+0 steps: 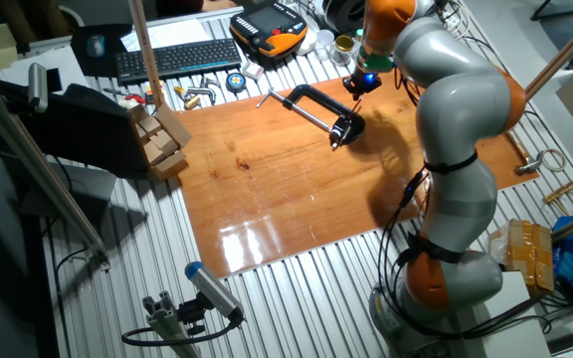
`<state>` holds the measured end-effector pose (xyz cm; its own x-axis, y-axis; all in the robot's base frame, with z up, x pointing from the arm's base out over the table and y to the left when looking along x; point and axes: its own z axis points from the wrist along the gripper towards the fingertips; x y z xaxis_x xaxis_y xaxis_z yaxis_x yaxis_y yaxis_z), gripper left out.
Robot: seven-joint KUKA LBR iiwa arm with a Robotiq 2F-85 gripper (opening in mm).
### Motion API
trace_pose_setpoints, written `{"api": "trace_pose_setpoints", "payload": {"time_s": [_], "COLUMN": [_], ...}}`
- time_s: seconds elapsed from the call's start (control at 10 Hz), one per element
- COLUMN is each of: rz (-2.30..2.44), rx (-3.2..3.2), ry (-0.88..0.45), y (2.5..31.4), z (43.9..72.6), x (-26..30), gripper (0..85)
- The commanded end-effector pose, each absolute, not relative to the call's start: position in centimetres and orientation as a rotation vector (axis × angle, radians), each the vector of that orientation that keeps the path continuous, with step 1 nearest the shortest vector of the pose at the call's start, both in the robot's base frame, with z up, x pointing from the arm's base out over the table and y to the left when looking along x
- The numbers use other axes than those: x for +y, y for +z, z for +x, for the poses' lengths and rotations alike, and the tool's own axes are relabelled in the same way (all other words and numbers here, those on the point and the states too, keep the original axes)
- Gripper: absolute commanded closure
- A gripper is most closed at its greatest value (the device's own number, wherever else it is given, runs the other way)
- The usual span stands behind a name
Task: Insert the pencil into the pencil sharpener
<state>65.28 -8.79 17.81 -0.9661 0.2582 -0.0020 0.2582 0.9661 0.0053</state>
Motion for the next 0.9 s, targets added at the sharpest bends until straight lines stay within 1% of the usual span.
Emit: {"api": "trace_pose_setpoints", "payload": {"time_s": [0.0, 0.2, 0.4, 0.6, 0.8], "rz": [0.412, 0.418, 0.385, 0.384, 0.431], "rx": [3.112, 3.103, 3.067, 3.073, 3.065], "ry": [0.008, -0.01, -0.074, -0.092, -0.042], "y": [18.2, 19.4, 19.4, 19.4, 19.4], "z": [65.0, 64.5, 64.5, 64.5, 64.5], "x": [-8.7, -8.7, -8.7, -8.7, -8.7], "gripper": [85.0, 85.0, 85.0, 85.0, 85.0]}}
